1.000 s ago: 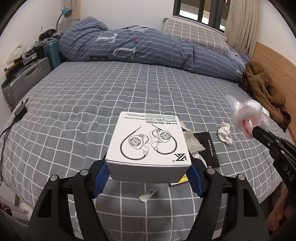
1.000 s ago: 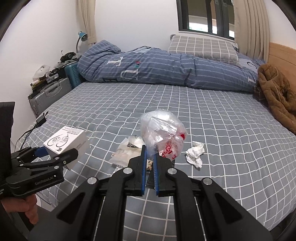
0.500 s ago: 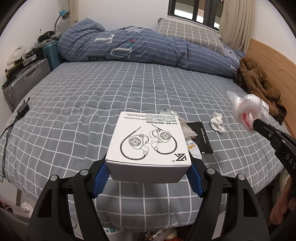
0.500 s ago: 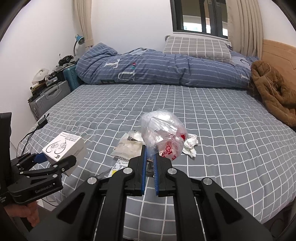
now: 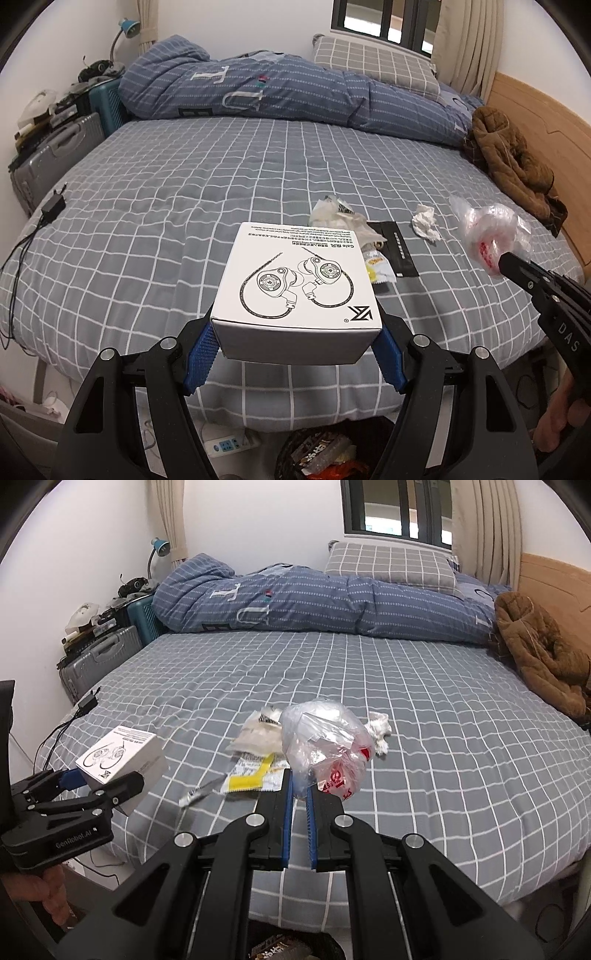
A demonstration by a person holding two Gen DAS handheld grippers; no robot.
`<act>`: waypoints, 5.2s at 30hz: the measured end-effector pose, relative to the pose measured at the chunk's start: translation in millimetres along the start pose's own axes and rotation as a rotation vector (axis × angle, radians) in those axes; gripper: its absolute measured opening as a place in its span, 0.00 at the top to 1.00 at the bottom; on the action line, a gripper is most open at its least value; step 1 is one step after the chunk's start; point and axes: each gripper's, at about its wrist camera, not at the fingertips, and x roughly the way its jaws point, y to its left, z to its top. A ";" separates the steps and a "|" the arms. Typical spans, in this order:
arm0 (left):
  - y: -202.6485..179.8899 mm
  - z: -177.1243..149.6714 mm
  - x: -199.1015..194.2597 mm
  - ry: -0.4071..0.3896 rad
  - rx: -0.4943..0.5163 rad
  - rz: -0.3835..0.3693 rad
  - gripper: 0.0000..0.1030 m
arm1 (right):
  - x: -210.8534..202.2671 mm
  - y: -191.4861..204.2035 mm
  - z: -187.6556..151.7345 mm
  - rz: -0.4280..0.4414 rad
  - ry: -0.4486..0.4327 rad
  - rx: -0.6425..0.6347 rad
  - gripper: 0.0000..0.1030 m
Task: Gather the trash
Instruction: 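Lift the white box with the left gripper while the right gripper carries the clear bag toward the bin, then open the right gripper dropping the clear bag into the bin, then open the left gripper dropping the white box into the bin, then move both grippers back over the bed toward the clear bag and tissue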
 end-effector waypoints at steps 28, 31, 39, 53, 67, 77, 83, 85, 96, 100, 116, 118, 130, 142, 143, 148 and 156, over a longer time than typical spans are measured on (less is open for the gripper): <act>-16.4 -83.3 -28.4 0.057 0.021 -0.011 0.32 | -36.3 21.3 -78.6 -0.013 0.074 0.001 0.94; -15.8 -93.1 -32.6 0.065 0.024 -0.010 0.32 | -42.9 23.7 -85.5 -0.017 0.073 -0.001 0.94; -11.5 -118.3 -42.9 0.093 0.014 -0.008 0.32 | -53.7 28.8 -105.6 -0.009 0.099 -0.001 0.94; -9.2 -155.7 -38.6 0.175 -0.005 -0.005 0.32 | -46.3 30.6 -146.9 -0.001 0.208 0.042 0.94; 3.8 -197.5 16.7 0.301 0.003 0.019 0.32 | 14.3 35.0 -202.2 -0.003 0.381 0.030 0.94; 16.8 -226.0 56.3 0.369 0.006 0.008 0.32 | 56.3 40.6 -234.6 -0.007 0.508 0.052 0.94; 33.5 -234.5 61.8 0.382 -0.033 0.029 0.32 | 74.0 51.4 -246.0 -0.012 0.558 0.026 0.91; 39.5 -237.1 61.6 0.385 -0.046 0.035 0.32 | 75.3 52.1 -247.8 -0.029 0.552 0.021 0.85; 24.7 -235.5 62.2 0.384 -0.028 0.018 0.32 | 60.6 39.4 -238.5 -0.075 0.488 0.019 0.31; 14.1 -233.3 63.6 0.391 -0.030 -0.003 0.32 | 52.3 25.7 -240.1 -0.089 0.466 0.032 0.22; -70.8 -228.8 73.1 0.410 0.102 -0.071 0.32 | 22.7 -52.7 -253.4 -0.221 0.450 0.144 0.09; -77.2 -229.1 72.8 0.405 0.118 -0.072 0.31 | 19.7 -58.9 -251.2 -0.239 0.446 0.152 0.09; -65.9 -222.6 68.0 0.322 0.115 0.006 0.06 | 15.6 -59.7 -240.1 -0.272 0.413 0.138 0.09; -57.7 -185.6 34.1 0.214 0.098 0.022 0.06 | -13.1 -41.0 -200.4 -0.251 0.245 0.089 0.09; -56.8 -181.0 31.0 0.203 0.094 0.020 0.06 | -14.6 -39.2 -196.8 -0.252 0.238 0.084 0.09; -54.1 -159.1 16.0 0.148 0.078 0.011 0.06 | -23.1 -37.7 -176.7 -0.250 0.184 0.076 0.09; -52.1 -127.4 -2.5 0.074 0.066 -0.005 0.06 | -34.1 -40.2 -140.9 -0.240 0.088 0.071 0.09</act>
